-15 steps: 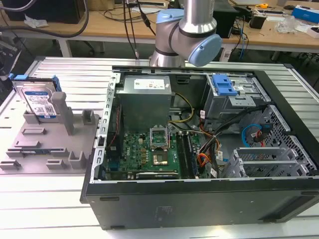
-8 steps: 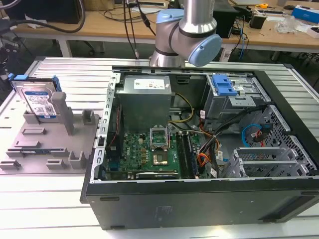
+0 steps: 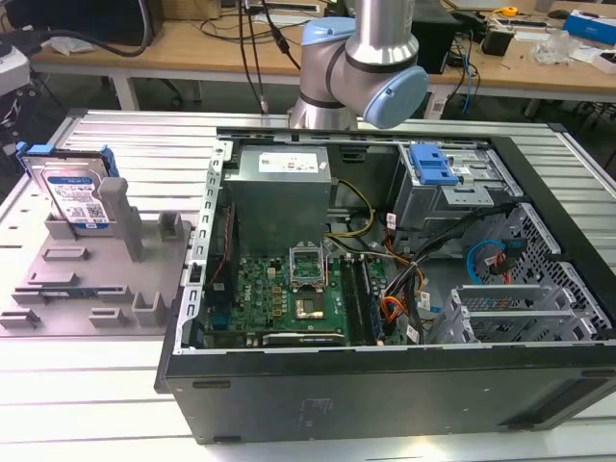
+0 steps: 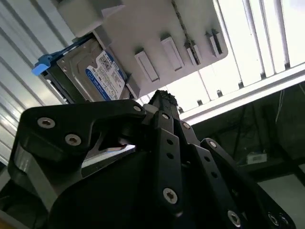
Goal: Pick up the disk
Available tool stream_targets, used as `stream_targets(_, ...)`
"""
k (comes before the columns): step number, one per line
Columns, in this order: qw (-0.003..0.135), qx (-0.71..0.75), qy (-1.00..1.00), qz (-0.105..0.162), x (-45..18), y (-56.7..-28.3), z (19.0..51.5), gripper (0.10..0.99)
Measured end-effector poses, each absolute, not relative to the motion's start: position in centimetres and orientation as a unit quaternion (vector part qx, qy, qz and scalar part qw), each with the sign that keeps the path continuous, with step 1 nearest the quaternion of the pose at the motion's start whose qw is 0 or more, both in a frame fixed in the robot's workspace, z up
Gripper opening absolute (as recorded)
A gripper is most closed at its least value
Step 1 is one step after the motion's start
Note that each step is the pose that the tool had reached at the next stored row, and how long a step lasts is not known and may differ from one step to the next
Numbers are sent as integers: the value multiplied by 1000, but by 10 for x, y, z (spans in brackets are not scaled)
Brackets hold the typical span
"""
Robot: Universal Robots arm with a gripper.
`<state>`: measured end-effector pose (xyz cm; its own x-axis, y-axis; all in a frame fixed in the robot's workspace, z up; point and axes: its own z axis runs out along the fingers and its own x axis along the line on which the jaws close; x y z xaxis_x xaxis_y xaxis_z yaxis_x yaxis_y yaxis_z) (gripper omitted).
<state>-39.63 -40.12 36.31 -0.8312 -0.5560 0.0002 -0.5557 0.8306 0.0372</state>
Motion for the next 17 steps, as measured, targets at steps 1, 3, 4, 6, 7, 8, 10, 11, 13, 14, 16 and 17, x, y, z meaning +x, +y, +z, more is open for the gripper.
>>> stream_targets(1, 6, 306, -952, -18, -396, -401, 363, 106)
stream_targets(3, 6, 341, -940, -17, -396, -401, 363, 235)
stream_targets(4, 7, 360, -933, -17, -396, -401, 363, 357)
stream_targets(6, 7, 384, -923, -17, -396, -401, 363, 475)
stream_targets(7, 7, 395, -919, -17, -396, -401, 362, 475)
stream_targets(8, 8, 403, -915, -17, -396, -401, 362, 475)
stream_targets(10, 8, 430, -903, -16, -396, -401, 362, 541)
stream_targets(11, 8, 438, -899, -15, -396, -401, 361, 541)
stream_targets(13, 7, 469, -883, -14, -396, -401, 360, 541)
stream_targets(14, 7, 485, -874, -13, -396, -401, 360, 541)
stream_targets(16, 7, 501, -865, -12, -396, -401, 359, 541)
stream_targets(17, 6, 513, -858, -11, -396, -401, 359, 541)
